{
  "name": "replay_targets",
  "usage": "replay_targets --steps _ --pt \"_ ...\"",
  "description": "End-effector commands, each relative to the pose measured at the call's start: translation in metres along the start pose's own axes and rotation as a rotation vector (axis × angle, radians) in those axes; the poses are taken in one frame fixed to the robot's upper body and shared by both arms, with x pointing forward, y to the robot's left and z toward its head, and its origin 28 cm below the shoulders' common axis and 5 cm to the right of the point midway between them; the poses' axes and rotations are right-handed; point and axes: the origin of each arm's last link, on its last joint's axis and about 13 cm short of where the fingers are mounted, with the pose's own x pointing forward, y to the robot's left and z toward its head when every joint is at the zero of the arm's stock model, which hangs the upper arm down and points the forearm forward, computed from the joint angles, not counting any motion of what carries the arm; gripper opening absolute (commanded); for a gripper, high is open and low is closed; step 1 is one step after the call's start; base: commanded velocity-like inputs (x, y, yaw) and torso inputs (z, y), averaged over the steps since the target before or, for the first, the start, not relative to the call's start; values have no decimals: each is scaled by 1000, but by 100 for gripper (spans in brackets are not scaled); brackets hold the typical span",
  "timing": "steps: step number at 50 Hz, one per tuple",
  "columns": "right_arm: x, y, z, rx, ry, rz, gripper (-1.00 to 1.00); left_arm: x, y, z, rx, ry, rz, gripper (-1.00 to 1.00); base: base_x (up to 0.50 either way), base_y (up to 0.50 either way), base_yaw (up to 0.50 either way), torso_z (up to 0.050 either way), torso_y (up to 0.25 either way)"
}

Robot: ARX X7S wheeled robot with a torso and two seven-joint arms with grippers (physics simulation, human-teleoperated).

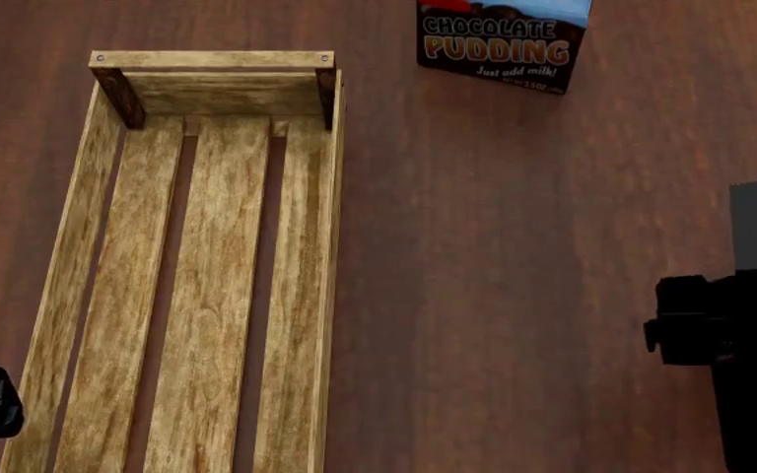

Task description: Stack the left bowl on the right bowl and place them in the tray.

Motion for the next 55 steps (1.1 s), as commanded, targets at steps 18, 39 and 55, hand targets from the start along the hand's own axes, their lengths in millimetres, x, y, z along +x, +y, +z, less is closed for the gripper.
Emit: replay_targets --steps 18,39,55 --pt "13 4 -18 52 39 28 100 0 -1 -1 6 1 -5 100 0 0 0 0 0" --pt "28 3 -21 85 62 41 100 2 0 -2 18 -12 8 100 0 0 0 0 0" --pt "33 11 -27 95 67 68 100 1 -1 -2 23 -11 3 100 0 0 0 0 0"
